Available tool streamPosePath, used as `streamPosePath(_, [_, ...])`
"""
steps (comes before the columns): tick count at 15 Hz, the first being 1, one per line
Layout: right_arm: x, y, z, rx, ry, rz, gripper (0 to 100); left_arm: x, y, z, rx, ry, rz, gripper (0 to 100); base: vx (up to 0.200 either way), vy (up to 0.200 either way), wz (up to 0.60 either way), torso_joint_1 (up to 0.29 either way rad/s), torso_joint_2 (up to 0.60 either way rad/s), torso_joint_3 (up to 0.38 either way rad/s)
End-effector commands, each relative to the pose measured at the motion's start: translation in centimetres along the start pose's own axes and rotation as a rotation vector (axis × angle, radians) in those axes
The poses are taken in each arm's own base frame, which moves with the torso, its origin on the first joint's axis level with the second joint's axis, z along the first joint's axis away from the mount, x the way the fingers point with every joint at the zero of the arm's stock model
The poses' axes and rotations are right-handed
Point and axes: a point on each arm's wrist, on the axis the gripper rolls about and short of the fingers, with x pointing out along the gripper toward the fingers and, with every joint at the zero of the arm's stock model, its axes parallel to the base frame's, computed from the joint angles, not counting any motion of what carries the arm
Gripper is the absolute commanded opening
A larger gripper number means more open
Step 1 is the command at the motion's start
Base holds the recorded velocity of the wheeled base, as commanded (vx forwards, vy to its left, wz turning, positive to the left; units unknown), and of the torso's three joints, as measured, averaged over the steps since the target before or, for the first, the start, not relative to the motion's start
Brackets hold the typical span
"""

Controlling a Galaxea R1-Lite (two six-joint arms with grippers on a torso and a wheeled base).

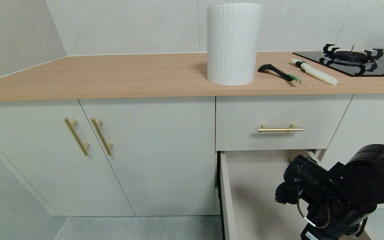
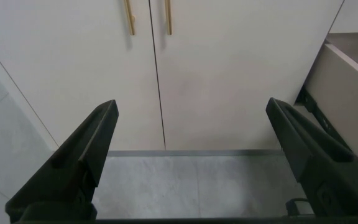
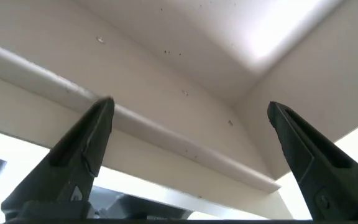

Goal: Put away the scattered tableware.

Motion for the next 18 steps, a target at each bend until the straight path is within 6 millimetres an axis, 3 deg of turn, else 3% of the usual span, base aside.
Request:
streamPosePath(1, [-0.2,0.0,0.5,0.007,-0.018,-0.002,100,0.0,0.0,0.0,0.0,-0.001,0.0,100,0.0,0.0,0.0,0.0,0.0,0.0])
streamPosePath(6, [-2.6,-2.2,3.0,0.318,-0.176,-0.008,100,0.0,0.0,0.0,0.0,0.001,0.0,100,0.0,0.0,0.0,0.0,0.0,0.0])
streamPosePath(8, [-4.3,-5.0,3.9,0.498,-0.377,-0.03,100,0.0,0.0,0.0,0.0,0.001,0.0,100,0.0,0.0,0.0,0.0,0.0,0.0])
streamPosePath(11, [-5.8,-6.9,3.5,0.57,-0.488,-0.057,100,0.0,0.0,0.0,0.0,-0.001,0.0,100,0.0,0.0,0.0,0.0,0.0,0.0])
streamPosePath(18, [-6.5,-7.2,3.4,0.598,-0.561,-0.115,100,0.0,0.0,0.0,0.0,0.001,0.0,100,0.0,0.0,0.0,0.0,0.0,0.0])
